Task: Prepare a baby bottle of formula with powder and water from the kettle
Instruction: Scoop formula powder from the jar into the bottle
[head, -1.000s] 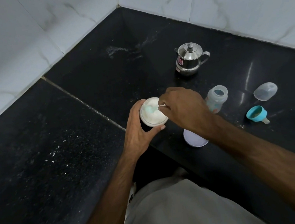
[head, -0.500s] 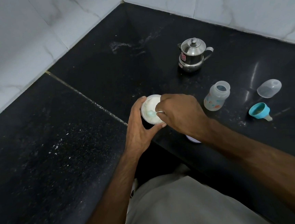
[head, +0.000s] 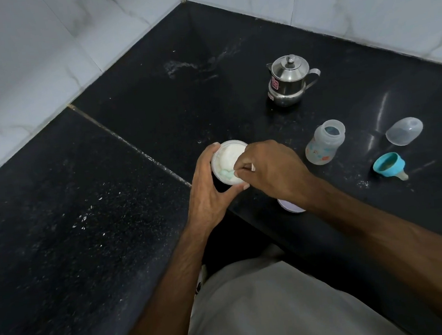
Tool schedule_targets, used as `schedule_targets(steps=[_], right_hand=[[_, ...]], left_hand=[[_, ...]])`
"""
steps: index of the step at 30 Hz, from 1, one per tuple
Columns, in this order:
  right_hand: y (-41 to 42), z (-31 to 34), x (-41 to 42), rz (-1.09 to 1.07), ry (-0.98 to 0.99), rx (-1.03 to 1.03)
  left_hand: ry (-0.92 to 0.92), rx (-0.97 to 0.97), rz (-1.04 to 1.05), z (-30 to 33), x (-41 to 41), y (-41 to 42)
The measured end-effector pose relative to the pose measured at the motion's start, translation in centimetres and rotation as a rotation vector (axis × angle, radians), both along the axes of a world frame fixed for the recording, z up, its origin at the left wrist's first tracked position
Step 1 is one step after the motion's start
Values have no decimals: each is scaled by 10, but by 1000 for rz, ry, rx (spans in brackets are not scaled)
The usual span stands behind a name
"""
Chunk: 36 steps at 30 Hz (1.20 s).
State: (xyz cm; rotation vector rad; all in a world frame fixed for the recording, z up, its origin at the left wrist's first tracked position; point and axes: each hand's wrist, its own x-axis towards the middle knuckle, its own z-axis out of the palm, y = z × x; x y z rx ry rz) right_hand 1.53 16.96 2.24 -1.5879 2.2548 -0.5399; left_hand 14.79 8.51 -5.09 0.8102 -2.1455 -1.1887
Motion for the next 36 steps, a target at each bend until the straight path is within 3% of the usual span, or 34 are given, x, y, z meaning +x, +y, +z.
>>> schedule_targets(steps=[10, 36], right_hand=[[1, 8, -21, -160, -336, -139], [-3, 6, -35, -171, -418, -163]], left_hand=[[15, 6, 0, 1, -1, -4], [31, 26, -39, 1, -5, -14]])
